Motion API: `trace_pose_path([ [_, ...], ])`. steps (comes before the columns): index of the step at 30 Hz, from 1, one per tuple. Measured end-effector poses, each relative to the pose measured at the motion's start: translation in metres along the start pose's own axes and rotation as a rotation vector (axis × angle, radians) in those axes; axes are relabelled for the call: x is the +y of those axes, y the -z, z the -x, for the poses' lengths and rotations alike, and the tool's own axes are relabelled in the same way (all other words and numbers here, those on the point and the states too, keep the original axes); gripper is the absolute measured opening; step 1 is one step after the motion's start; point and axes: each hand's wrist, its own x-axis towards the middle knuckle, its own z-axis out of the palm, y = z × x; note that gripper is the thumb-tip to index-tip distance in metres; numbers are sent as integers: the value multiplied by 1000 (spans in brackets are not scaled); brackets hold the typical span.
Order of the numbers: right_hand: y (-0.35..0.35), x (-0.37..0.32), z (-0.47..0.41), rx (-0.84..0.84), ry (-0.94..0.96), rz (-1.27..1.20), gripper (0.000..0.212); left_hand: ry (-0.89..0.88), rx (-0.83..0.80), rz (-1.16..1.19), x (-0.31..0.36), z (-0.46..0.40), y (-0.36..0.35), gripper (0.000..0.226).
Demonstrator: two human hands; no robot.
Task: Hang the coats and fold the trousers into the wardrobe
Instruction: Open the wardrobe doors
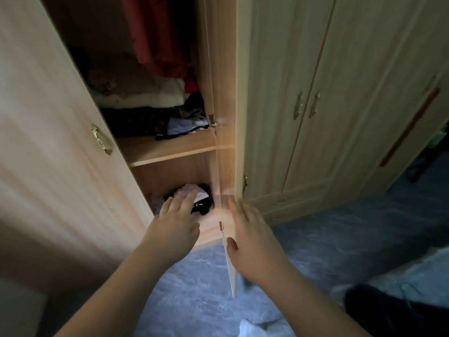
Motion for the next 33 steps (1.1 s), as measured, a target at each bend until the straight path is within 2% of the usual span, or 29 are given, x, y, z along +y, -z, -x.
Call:
trace_pose_path([
  [10, -57, -95, -94, -107, 218, 50, 79, 231, 72, 77, -125, 10, 37, 75],
  [14, -86, -131, -147, -122, 225, 65, 79, 249, 106, 108, -193, -25, 48, 74],
  [17, -105, -157, -194, -120, 198, 53, 80, 193, 156, 174, -241, -72, 61, 73],
  [23, -141, -192, -291, -94, 67, -13, 81, 102, 246, 396, -305, -174, 69, 75],
  [29, -160, -200, -319, -73, -26, -21, 76, 111, 446, 772, -329, -216, 48, 72],
  [33, -158, -203, -313, -63, -46, -22, 74, 200, 378, 965, -328, -225, 51, 56],
])
